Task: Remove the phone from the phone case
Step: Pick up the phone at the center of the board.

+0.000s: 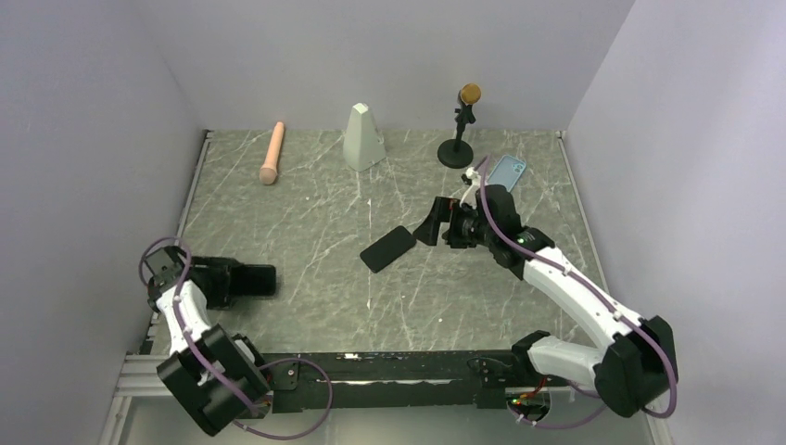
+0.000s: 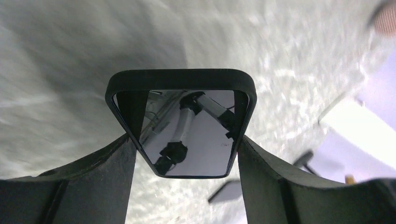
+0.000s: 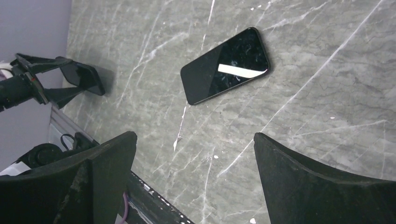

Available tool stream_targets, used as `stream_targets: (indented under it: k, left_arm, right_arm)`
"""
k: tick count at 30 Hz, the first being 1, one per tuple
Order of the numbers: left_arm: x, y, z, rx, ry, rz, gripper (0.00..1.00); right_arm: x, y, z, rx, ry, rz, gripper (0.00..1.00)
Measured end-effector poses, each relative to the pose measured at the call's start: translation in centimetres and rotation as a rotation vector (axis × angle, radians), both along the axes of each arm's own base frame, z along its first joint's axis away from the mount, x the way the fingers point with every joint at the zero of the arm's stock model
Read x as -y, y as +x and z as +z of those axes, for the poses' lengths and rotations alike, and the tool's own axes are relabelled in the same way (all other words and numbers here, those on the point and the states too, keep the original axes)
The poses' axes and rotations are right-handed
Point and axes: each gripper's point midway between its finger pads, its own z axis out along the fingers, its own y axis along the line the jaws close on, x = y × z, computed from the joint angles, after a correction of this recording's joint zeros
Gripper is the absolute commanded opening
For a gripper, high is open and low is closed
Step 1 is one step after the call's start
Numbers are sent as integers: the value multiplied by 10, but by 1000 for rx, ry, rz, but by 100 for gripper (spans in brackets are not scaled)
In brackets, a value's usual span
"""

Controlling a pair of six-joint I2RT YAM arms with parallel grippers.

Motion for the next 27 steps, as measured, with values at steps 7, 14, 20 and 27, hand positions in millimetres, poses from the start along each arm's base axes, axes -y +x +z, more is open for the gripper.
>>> stream_targets:
  k: [7,14,20,27]
  left_arm:
    - [73,27,57,195,-61,-246,0]
    - [144,29,119,385,-170,-402,0]
    - [192,15,128,369,-282,-514,0]
    - [213,6,133,350,-314,-557,0]
  right_arm:
    - [6,-16,16,137,64,-4,100]
    - [-44,-41,29,216,180,110,100]
    - [-110,-71,23,258,215,269,98]
    - [-156,-99,18,378,208,369,84]
